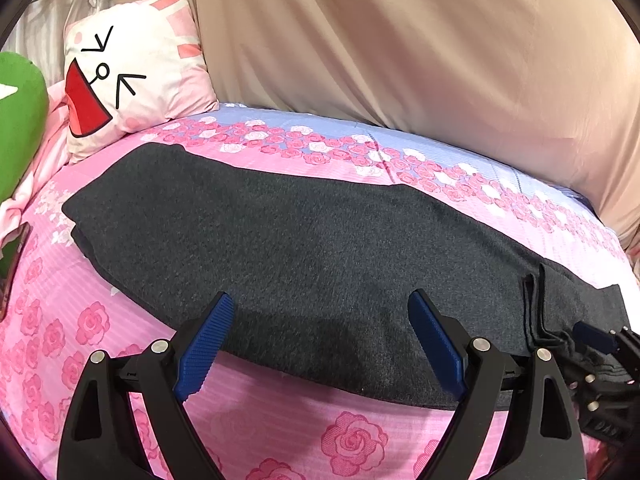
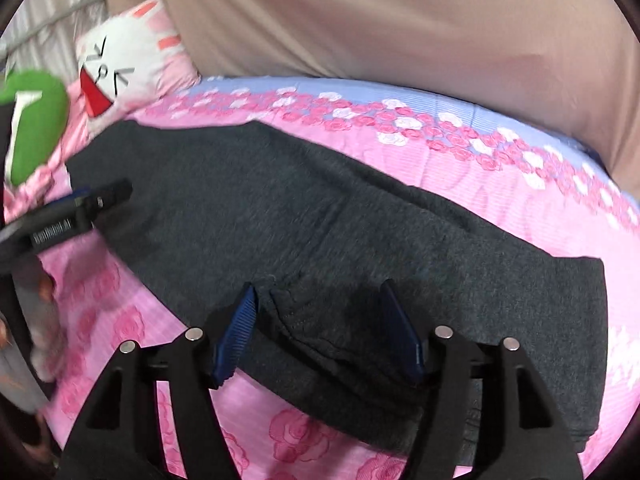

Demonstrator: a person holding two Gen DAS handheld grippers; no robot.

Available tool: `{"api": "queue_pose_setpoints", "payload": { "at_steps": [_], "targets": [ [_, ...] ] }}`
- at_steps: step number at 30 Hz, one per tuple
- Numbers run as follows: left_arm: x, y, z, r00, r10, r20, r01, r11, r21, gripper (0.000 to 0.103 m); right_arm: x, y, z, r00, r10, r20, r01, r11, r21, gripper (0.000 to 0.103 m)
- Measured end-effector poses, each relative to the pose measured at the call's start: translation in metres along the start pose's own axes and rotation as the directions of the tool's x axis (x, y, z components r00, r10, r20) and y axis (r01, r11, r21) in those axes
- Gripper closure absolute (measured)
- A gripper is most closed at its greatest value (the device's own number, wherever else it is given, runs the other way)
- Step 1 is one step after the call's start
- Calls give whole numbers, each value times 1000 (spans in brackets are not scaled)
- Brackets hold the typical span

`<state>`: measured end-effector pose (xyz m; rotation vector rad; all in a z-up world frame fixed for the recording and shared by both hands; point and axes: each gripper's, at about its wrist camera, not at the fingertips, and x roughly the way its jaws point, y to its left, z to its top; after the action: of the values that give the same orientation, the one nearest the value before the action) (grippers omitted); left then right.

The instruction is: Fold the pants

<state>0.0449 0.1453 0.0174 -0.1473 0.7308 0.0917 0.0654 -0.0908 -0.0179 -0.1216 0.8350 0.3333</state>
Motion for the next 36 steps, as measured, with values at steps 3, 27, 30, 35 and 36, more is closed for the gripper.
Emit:
{"api": "queue_pose_setpoints", "payload": {
  "at_steps": [3, 27, 30, 35, 36],
  "targets": [
    [-1, 1, 0, 1000, -5, -1, 5, 1000, -5, 16, 9, 0, -1, 1000, -13, -6, 13, 1000, -11, 66],
    [-2, 27, 0, 994, -109, -25, 105, 984, -147, 16, -56, -41, 0, 984, 87, 158, -125, 959, 256, 34],
    [-3, 23, 0, 995, -96, -18, 93, 987, -132, 16, -93, -105, -36, 988, -57, 141, -5, 915, 403, 30],
    [-4, 15, 0, 997, -77, -8, 76, 993, -88, 16, -90, -178, -100, 995, 24, 99, -83, 750, 656, 29],
    [-5, 15, -1, 997, -76, -7, 75, 994, -84, 16, -84, -178, -106, 992, 62, 108, -118, 733, 669, 29]
  ]
}}
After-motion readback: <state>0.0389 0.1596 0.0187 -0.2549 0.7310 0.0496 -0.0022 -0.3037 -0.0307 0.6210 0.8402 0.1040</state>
